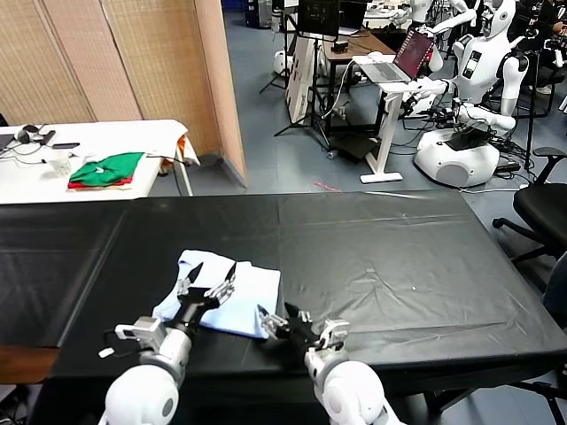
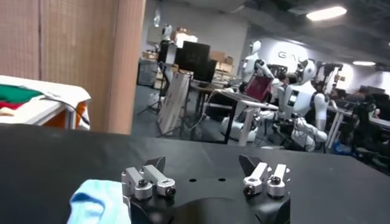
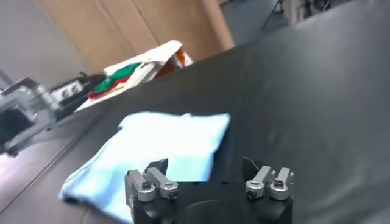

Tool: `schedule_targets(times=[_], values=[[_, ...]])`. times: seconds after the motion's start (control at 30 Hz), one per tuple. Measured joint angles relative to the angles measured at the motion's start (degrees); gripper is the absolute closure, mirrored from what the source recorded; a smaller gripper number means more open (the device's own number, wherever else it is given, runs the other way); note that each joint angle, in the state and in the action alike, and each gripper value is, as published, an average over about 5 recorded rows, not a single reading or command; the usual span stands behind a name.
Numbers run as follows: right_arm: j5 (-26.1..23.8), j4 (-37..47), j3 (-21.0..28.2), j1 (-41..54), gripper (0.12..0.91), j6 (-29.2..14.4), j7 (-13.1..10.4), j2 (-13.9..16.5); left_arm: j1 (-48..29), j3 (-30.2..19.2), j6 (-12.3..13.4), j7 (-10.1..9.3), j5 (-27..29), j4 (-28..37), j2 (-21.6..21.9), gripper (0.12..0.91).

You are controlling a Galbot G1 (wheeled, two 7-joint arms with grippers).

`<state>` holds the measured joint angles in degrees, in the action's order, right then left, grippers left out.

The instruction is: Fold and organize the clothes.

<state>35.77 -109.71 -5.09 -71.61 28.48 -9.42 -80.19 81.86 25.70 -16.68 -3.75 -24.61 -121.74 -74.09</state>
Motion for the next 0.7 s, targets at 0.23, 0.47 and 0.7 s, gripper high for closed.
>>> schedule_targets(times=[0.23,0.47,0.7], values=[[0.1,1.6,0.1,0.9,0.620,0.0,0.1,-0.2,0.8,0.8,0.7,-0.29,0.3,-0.4,0.1,0.123],[1.2,1.4,-0.7,1.0,0.879,1.7,0.4,0.3,1.6,1.7,1.1,-0.56,0.3,-0.7,0.1,0.123],[1.3,-1.7,-6.3,2.4,0.880,8.4,0.4,4.1,1.9,2.7,1.7,-0.73,0.3,-0.2,-0.1,0.123]])
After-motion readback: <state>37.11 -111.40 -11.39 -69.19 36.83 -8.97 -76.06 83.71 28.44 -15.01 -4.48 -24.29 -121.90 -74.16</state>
